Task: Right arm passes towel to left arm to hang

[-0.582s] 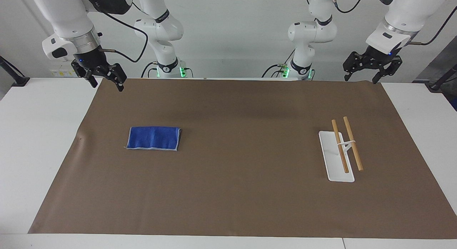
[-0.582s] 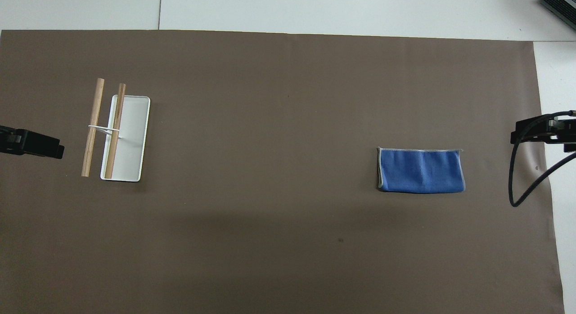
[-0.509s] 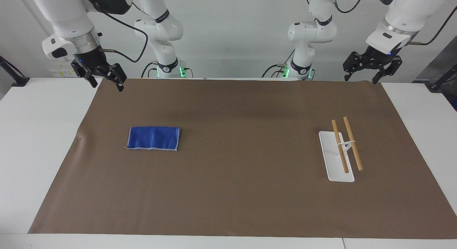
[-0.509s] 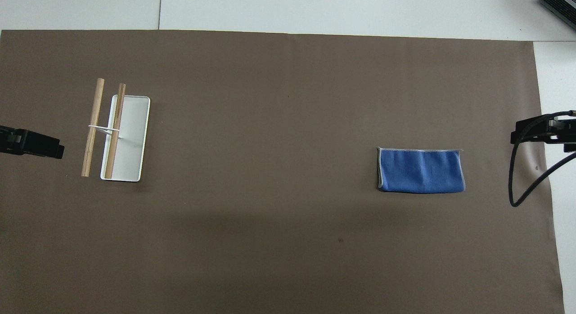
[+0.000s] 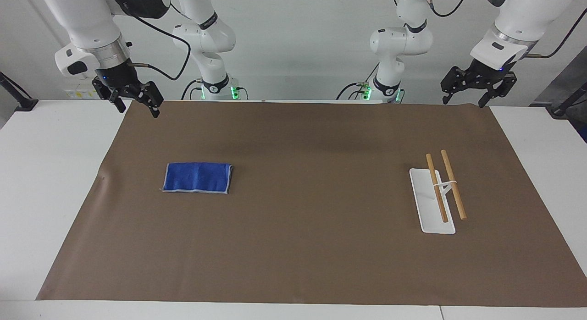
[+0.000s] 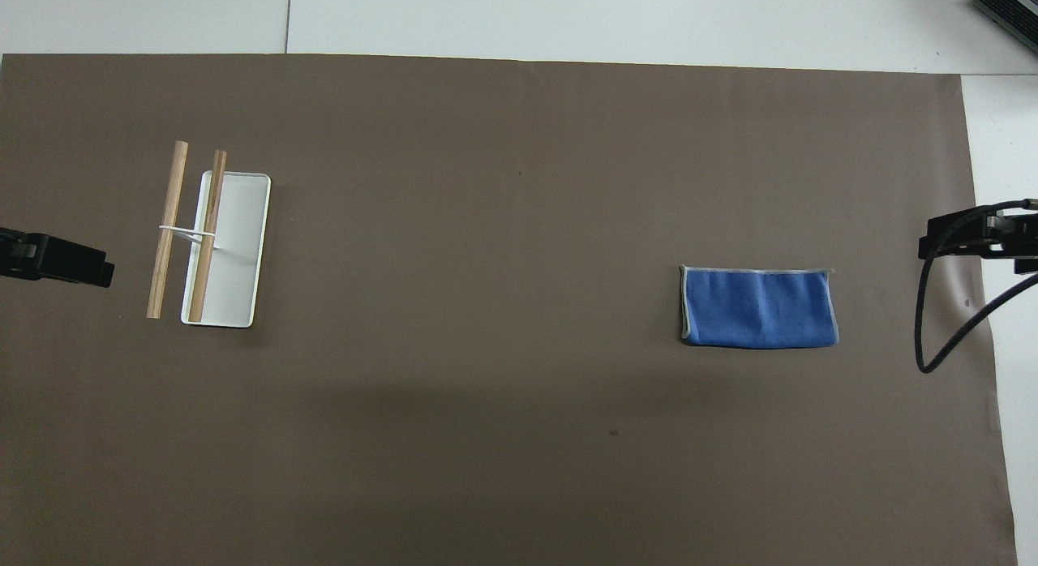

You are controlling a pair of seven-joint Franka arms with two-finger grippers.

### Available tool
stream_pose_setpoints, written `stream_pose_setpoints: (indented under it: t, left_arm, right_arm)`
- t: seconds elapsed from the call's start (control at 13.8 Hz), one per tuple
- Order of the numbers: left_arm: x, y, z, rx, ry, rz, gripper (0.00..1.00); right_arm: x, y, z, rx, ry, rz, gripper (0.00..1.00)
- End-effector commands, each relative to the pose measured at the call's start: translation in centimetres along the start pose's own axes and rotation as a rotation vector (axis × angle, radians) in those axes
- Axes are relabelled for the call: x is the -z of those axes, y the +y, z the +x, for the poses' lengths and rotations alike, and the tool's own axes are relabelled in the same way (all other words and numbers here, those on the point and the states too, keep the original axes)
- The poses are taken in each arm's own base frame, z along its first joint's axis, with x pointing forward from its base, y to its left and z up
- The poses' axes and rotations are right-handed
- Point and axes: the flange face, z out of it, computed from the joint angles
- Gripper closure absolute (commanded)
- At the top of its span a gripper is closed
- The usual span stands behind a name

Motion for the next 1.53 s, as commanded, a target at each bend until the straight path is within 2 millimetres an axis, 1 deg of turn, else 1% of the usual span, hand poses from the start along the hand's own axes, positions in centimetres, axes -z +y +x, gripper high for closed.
stream_pose_setpoints:
  t: [0.0, 0.07, 0.58, 0.65, 0.73, 0.87, 1.02, 1.16, 1.24, 1.31, 1.45]
  left_arm:
    - [0.1, -0.4, -0.8, 0.005, -0.006, 0.020, 0.00]
    - [0.1, -0.4, -0.8, 0.005, -0.006, 0.020, 0.00]
    - [0.1, -0.4, -0.8, 0.005, -0.006, 0.020, 0.00]
    - [0.1, -0.4, -0.8, 0.005, -0.006, 0.020, 0.00]
    - [0.1, -0.4, -0.8, 0.005, -0.006, 0.020, 0.00]
    - [0.1, -0.4, -0.8, 0.003, -0.006, 0.020, 0.00]
    - [0.1, -0.4, -0.8, 0.005, -0.006, 0.020, 0.00]
    - [0.1, -0.4, -0.8, 0.003, -0.006, 0.020, 0.00]
    - [0.1, -0.4, -0.8, 0.003, -0.006, 0.020, 0.00]
    - [0.1, -0.4, -0.8, 0.003, -0.006, 0.020, 0.00]
    - [0.1, -0.4, -0.8, 0.003, -0.006, 0.020, 0.00]
  right_arm:
    - [-0.5, -0.3, -0.6, -0.011, 0.001, 0.004, 0.00]
    - [-0.8, -0.3, -0.8, -0.012, -0.003, 0.004, 0.00]
    - [-1.0, -0.5, -0.9, -0.001, -0.006, 0.003, 0.00]
    - [-1.2, -0.4, -1.1, 0.005, 0.001, 0.006, 0.00]
    - [-1.8, -0.4, -1.2, 0.006, 0.013, 0.012, 0.00]
    - [-3.5, -0.5, -2.3, 0.016, 0.035, 0.016, 0.00]
    - [-5.3, -0.5, -2.7, 0.016, 0.052, 0.020, 0.00]
    - [-8.3, -0.8, -2.4, 0.017, 0.067, 0.023, 0.00]
    - [-9.5, -1.2, -2.3, 0.023, 0.093, 0.027, 0.00]
    - [-10.3, -2.0, -2.0, 0.038, 0.105, 0.031, 0.00]
    - [-13.9, -2.4, -1.1, 0.040, 0.086, 0.029, 0.00]
